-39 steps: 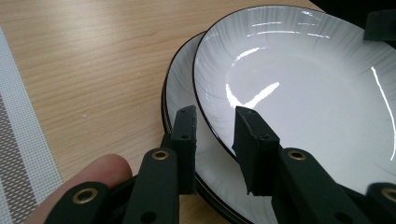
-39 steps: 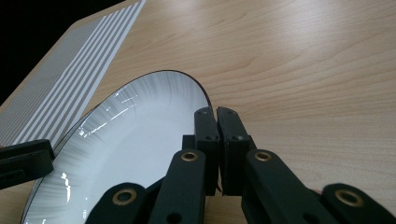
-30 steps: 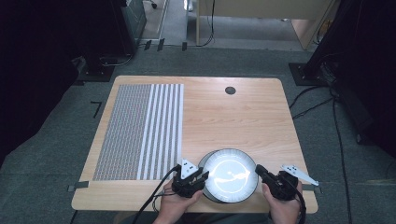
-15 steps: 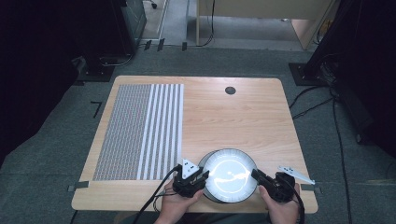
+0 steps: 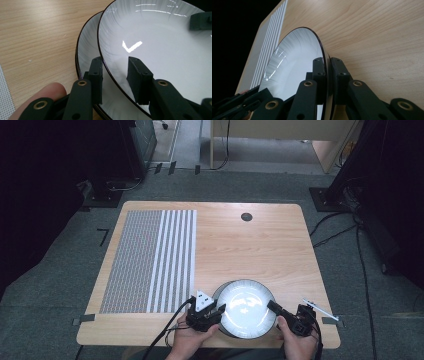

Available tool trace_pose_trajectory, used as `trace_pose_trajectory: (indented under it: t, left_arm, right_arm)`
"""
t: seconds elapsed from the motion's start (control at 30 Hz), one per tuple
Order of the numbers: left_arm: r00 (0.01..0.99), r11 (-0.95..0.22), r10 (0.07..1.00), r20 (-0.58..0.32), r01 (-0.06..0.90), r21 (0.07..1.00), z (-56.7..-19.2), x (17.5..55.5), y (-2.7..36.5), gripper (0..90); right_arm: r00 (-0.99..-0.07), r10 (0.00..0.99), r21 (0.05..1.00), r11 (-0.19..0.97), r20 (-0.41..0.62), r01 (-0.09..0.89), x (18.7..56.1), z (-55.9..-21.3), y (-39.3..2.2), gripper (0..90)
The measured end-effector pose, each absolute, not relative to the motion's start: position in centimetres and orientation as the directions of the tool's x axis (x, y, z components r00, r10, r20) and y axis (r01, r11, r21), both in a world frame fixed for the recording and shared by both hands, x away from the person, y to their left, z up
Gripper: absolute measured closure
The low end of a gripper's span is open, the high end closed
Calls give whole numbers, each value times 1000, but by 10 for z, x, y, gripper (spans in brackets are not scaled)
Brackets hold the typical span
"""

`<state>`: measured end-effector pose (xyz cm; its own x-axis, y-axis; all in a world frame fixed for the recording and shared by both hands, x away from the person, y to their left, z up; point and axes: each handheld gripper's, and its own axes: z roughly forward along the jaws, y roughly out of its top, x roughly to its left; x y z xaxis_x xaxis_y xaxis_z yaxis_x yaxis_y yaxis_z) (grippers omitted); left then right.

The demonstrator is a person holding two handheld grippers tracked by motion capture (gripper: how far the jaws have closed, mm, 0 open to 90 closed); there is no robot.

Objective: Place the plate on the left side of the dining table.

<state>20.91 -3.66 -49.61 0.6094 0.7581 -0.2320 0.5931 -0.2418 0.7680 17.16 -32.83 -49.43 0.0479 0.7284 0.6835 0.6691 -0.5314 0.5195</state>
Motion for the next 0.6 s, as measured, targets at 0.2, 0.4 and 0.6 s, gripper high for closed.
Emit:
trace_pose_trajectory:
  t: [0.2,0.4,0.6]
  left_arm:
    - [587,-215,767,-259,615,759,-496,211,-38,668]
    - [567,-193,776,-276,631,752,-493,213,-36,726]
    - [549,-184,786,-285,648,739,-492,217,-34,756]
  right_arm:
    - [41,726,528,-537,687,658,172,-496,-329,836]
    - [16,764,570,-494,645,657,171,-495,-327,841]
    - [-25,816,612,-412,577,675,174,-493,-323,829]
